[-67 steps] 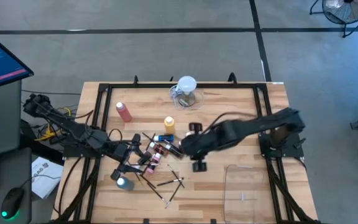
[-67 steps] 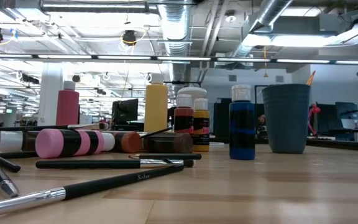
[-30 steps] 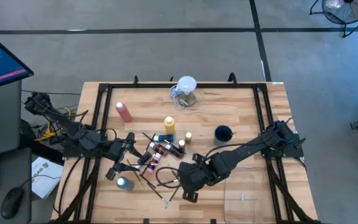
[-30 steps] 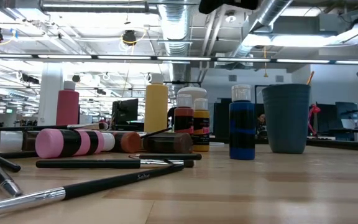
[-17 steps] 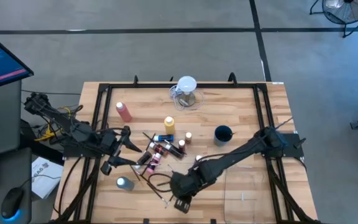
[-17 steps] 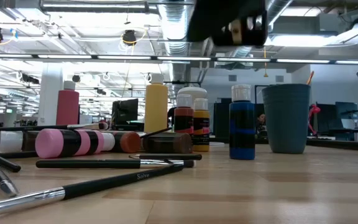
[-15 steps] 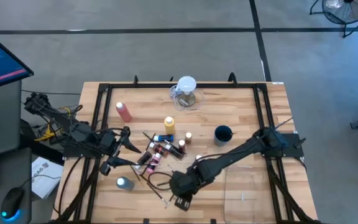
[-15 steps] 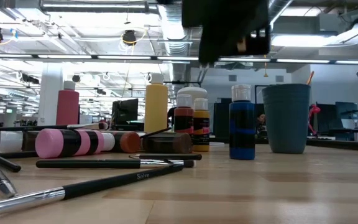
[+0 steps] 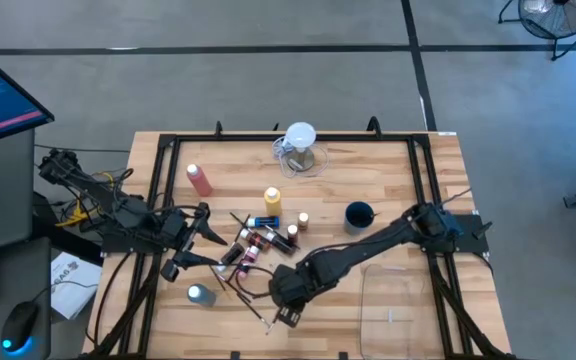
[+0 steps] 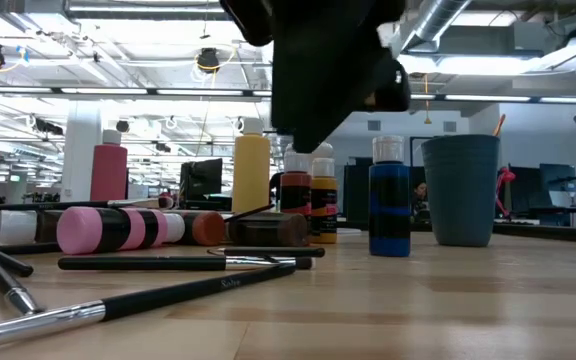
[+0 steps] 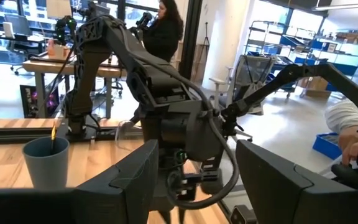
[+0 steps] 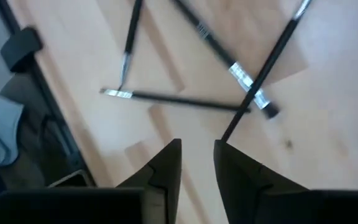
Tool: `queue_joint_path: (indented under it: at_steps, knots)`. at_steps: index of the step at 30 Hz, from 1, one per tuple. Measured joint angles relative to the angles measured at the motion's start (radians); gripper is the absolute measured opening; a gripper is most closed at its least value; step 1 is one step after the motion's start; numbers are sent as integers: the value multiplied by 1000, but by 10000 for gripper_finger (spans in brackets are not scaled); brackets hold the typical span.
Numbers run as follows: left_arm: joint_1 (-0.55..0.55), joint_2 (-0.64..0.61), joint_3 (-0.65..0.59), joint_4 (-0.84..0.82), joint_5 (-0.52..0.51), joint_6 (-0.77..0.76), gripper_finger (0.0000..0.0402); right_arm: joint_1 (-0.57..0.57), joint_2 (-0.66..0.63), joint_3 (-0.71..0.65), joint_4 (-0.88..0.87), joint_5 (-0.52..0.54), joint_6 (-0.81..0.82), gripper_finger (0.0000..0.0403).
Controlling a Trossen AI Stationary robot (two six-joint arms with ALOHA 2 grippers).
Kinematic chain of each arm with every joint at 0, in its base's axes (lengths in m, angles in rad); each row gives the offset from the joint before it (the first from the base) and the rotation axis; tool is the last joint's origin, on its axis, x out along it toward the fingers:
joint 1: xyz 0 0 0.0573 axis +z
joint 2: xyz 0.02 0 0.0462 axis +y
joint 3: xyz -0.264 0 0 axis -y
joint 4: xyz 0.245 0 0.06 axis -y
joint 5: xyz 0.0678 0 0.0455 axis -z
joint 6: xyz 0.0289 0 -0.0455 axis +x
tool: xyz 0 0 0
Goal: Pick & Place Paint Supplies
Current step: Put the black silver paintbrush into the blue cup
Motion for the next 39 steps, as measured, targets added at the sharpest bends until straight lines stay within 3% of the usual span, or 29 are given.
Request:
queue_joint_path:
  at_steps: [8, 19, 24, 31, 34, 39]
  knots:
    - [0, 0, 0, -3, 0, -18, 204, -4, 0, 0, 19, 2, -32, 68]
    - [0, 0, 0, -6, 3, -15, 204, 5, 0, 0, 53, 8, -233, 67]
    - [0, 0, 0, -6, 3, -13, 204, -4, -1, 0, -32, 35, -262, 67]
    - [-1, 0, 0, -6, 3, -13, 204, -52, 0, 0, 27, 39, -258, 67]
    - [-1, 0, 0, -7, 3, -13, 204, -80, -1, 0, 94, 23, -254, 67]
    - [-13, 4, 0, -8, 3, -12, 204, -104, -1, 0, 211, -93, -251, 67]
